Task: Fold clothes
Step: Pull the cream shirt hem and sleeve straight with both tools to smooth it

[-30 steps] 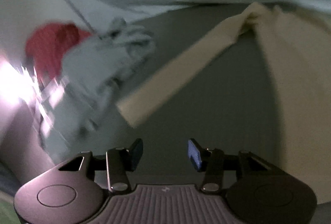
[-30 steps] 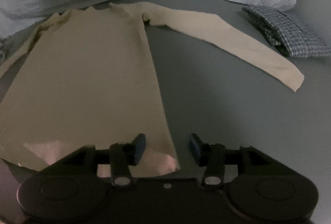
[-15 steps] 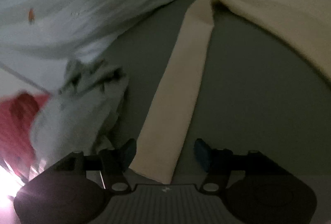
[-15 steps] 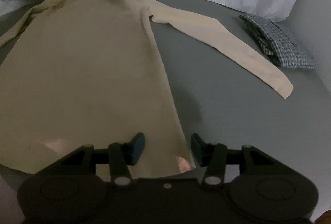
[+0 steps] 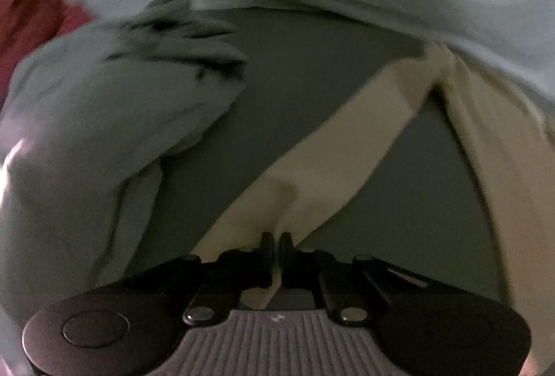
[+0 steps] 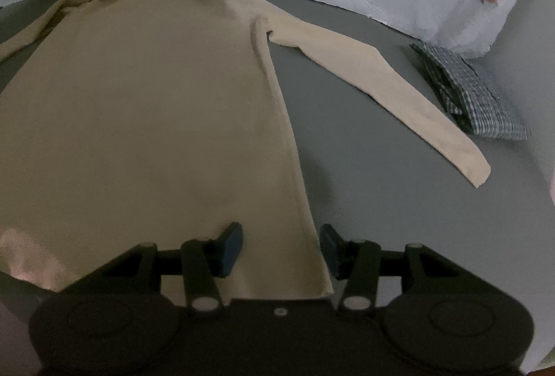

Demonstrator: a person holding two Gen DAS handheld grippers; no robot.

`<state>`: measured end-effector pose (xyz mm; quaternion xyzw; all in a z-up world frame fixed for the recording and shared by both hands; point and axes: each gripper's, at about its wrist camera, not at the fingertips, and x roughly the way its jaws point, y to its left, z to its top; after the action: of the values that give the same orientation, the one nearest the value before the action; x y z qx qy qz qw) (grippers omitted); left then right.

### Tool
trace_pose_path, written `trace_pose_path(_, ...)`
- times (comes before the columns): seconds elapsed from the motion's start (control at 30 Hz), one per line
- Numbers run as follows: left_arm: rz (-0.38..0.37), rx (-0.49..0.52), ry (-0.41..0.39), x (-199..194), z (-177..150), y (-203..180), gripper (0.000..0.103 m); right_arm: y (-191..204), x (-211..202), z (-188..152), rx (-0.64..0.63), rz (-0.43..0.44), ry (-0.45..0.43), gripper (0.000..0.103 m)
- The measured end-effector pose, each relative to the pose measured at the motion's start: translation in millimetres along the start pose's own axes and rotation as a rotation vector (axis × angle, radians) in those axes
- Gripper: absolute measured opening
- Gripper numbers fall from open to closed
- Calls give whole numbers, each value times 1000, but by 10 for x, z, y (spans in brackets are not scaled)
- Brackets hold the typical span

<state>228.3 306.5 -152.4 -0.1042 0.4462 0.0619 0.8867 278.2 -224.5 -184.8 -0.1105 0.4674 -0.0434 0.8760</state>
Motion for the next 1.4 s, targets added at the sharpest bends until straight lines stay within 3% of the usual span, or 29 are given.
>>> trace_pose_path(0.2,-277,-517,-156,-912,46,243,4,-19,0,-40,-10,13,-21,51)
trace_pose_path(0.27,-399,-751,-161,-1084,1,397,4,-33,2,-49,1,19,-25,51)
trace_pose_path(0.3,-423,-835,-164,-1137,-29,455,4,-33,-1,-51,2,21,-26,51)
trace_pose_path(0.4,-321,-952,-135,-1128,-116,572,4,-33,-7,-55,3,26,-28,51)
trace_pose_path(0.5,-171,-1145,-6,-829,-408,756,4,-33,-13,-59,5,31,-31,51)
trace_pose_path(0.6,-67,-1204,56,-654,-691,839,4,-33,-19,-63,7,36,-33,51)
trace_pose_path(0.63,-51,-1192,65,-642,-741,827,5,-33,-21,-64,8,38,-34,51)
trace_pose_path(0.67,-47,-1171,64,-655,-787,786,15,-33,-24,-68,8,39,-35,51)
trace_pose_path(0.73,-42,-1087,44,-707,-837,638,45,-29,-31,-82,6,38,-35,52)
trace_pose_path(0.93,13,-679,-19,-759,-761,-26,73,-10,-30,-83,3,35,-31,52)
trace_pose_path(1.07,139,-188,8,-611,-595,-730,76,4,-29,-80,-2,31,-30,52)
trace_pose_path(1.17,172,83,28,-450,-555,-1175,76,3,-29,-83,1,29,-31,53)
trace_pose_path(1.27,234,224,10,-246,-480,-1402,77,2,-28,-87,5,28,-32,53)
trace_pose_path(1.4,296,251,-19,-96,-374,-1497,79,0,-28,-92,9,25,-33,54)
